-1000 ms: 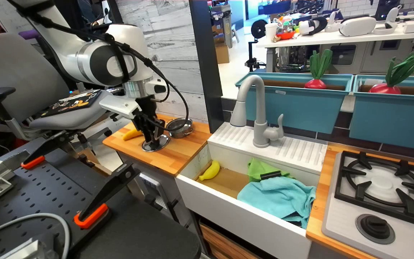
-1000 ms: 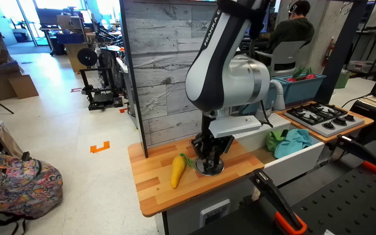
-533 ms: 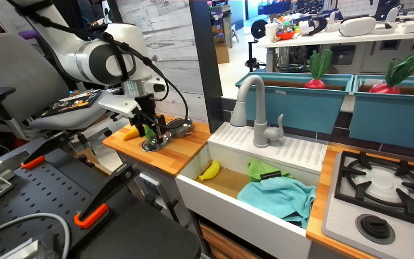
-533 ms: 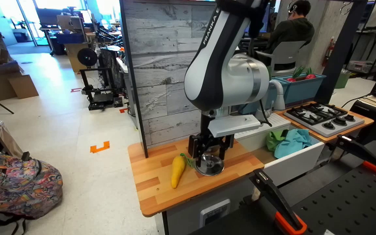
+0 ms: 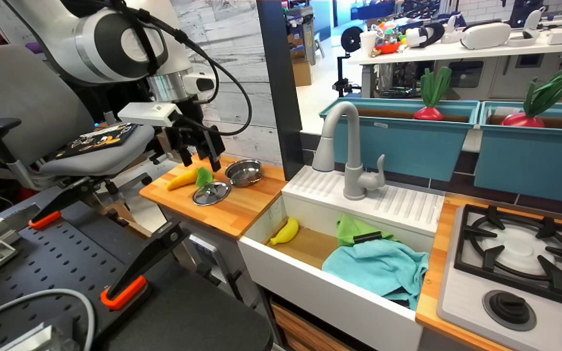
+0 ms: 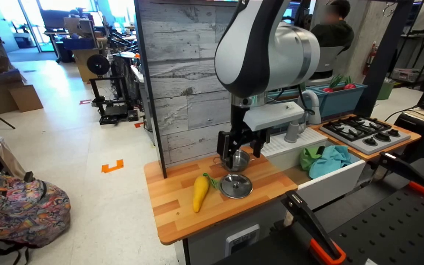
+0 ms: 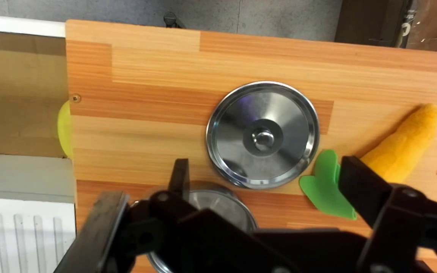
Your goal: Remove the silver lid from the silver pot
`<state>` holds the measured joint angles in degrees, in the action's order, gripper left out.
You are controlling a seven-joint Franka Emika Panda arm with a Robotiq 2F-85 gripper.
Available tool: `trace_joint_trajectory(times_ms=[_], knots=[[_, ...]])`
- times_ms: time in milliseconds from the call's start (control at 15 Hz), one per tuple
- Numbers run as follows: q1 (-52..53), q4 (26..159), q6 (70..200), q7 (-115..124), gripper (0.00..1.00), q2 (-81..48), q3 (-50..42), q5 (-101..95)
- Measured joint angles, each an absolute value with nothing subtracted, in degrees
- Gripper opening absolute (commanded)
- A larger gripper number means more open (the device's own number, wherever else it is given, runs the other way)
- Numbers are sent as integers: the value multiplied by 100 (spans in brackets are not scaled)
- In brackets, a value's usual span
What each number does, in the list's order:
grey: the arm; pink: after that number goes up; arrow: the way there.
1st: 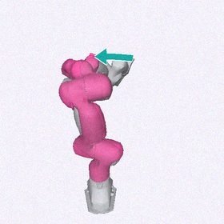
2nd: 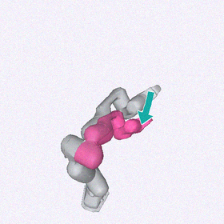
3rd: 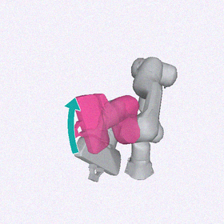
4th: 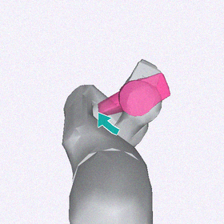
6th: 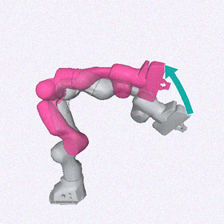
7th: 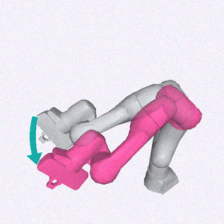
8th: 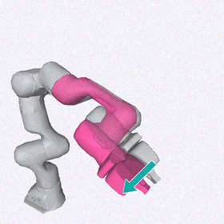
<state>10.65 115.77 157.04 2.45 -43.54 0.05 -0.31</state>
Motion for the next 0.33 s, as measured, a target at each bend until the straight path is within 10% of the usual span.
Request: trace_joint_trajectory(times_ms=[333], knots=[[1061,11530,15714,245,100,-4508,10,-31]])
